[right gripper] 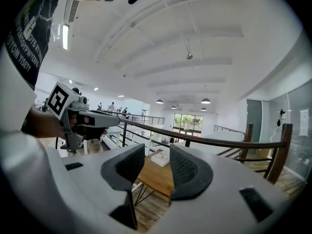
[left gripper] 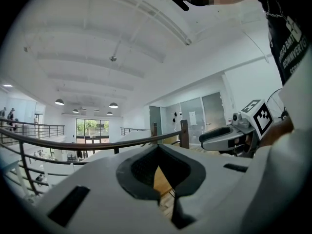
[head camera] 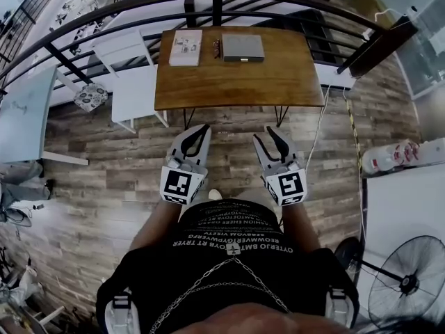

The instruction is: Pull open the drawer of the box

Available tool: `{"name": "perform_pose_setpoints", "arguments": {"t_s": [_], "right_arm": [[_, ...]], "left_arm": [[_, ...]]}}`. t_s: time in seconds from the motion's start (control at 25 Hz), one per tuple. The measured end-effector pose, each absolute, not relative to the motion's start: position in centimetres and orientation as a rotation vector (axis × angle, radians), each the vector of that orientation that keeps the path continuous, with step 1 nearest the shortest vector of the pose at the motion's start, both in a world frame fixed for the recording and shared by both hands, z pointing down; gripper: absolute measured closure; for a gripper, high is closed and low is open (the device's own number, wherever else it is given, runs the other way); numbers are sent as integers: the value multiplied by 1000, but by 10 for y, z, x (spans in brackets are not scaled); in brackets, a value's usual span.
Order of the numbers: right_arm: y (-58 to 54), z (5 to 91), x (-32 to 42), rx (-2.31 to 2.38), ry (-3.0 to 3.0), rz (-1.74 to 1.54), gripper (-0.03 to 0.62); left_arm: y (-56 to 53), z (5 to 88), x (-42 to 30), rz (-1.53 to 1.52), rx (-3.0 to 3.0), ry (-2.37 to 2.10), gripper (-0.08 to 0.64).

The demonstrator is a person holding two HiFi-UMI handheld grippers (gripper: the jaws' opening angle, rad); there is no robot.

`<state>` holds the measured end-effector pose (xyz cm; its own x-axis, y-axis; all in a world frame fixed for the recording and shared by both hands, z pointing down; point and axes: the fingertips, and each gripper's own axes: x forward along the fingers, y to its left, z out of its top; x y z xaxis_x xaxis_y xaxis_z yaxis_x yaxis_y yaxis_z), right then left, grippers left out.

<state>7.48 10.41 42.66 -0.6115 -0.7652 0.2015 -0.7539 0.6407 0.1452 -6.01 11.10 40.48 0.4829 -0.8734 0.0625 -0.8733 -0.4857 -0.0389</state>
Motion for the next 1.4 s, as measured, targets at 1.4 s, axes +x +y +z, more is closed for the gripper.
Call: {"name": "perform_pose_setpoints", "arguments": {"t_s": [1.4], "right_arm": [[33, 436, 69, 1253, -2615, -25, 439]], "left_arm": [[47, 426, -103, -178, -2680, 1691, 555]]}}
